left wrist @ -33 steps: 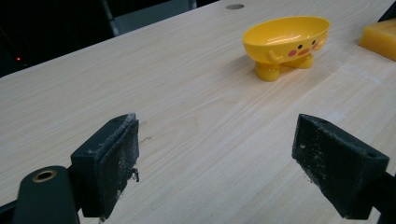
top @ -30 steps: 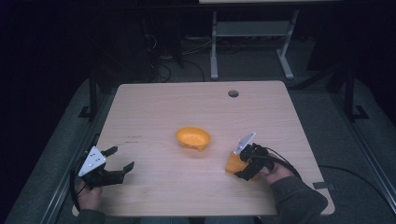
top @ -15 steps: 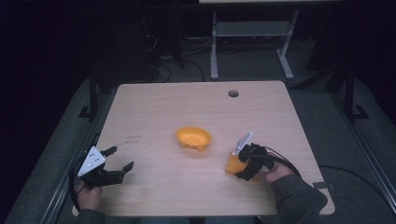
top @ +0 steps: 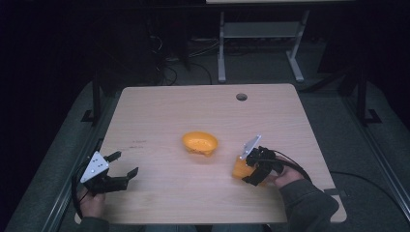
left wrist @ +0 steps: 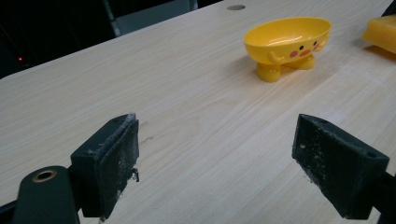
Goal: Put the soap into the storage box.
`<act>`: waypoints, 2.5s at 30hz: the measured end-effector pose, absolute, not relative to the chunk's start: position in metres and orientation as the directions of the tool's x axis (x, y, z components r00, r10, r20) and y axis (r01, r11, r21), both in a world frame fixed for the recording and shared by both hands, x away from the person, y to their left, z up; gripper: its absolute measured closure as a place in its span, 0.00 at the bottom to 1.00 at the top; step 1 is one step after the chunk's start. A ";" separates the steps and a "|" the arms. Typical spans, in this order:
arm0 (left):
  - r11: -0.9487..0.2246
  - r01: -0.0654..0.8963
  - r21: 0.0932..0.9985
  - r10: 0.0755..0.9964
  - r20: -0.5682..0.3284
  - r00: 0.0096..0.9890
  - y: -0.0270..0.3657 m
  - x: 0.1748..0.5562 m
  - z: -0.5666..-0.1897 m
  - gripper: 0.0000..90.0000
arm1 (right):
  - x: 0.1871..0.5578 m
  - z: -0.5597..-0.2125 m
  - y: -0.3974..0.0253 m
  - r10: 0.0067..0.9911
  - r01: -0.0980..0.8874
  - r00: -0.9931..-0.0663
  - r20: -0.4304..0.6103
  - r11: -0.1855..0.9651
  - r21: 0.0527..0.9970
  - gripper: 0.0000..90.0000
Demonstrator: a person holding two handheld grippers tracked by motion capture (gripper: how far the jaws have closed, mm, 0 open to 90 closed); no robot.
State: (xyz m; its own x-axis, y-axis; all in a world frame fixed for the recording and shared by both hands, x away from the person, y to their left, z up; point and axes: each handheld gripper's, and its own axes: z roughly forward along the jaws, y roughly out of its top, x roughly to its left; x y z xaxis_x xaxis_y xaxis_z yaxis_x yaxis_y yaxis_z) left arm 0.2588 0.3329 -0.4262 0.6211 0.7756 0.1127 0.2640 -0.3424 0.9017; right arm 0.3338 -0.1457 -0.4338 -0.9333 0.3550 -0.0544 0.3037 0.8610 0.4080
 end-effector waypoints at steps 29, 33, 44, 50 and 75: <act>-0.322 0.262 0.910 0.783 0.100 0.614 0.334 0.259 -0.426 0.15 | 0.355 -0.390 -0.112 0.297 0.227 -0.949 -0.103 0.875 0.429 0.23; -0.322 0.262 0.910 0.783 0.100 0.614 0.334 0.259 -0.426 0.15 | 0.357 -0.387 -0.109 0.295 0.224 -0.950 -0.106 0.874 0.431 0.23; -0.323 0.263 0.909 0.784 0.101 0.613 0.334 0.259 -0.426 0.15 | 0.364 -0.377 -0.097 0.270 0.194 -0.955 -0.121 0.881 0.432 0.23; -0.319 0.261 0.911 0.785 0.099 0.611 0.335 0.259 -0.426 0.15 | 0.370 -0.372 -0.083 0.242 0.164 -0.961 -0.132 0.887 0.431 0.23; -0.313 0.263 0.913 0.791 0.096 0.605 0.336 0.259 -0.426 0.15 | 0.396 -0.367 -0.057 0.215 0.148 -0.969 -0.125 0.903 0.404 0.23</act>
State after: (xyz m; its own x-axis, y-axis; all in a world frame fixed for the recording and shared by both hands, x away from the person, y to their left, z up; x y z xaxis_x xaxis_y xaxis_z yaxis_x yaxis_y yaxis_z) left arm 0.2587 0.3357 -0.4255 0.6047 0.7906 0.0964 0.2631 -0.3125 0.9127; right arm 0.3957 -0.0565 -0.3673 -0.9686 0.2152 -0.1247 0.1485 0.9025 0.4042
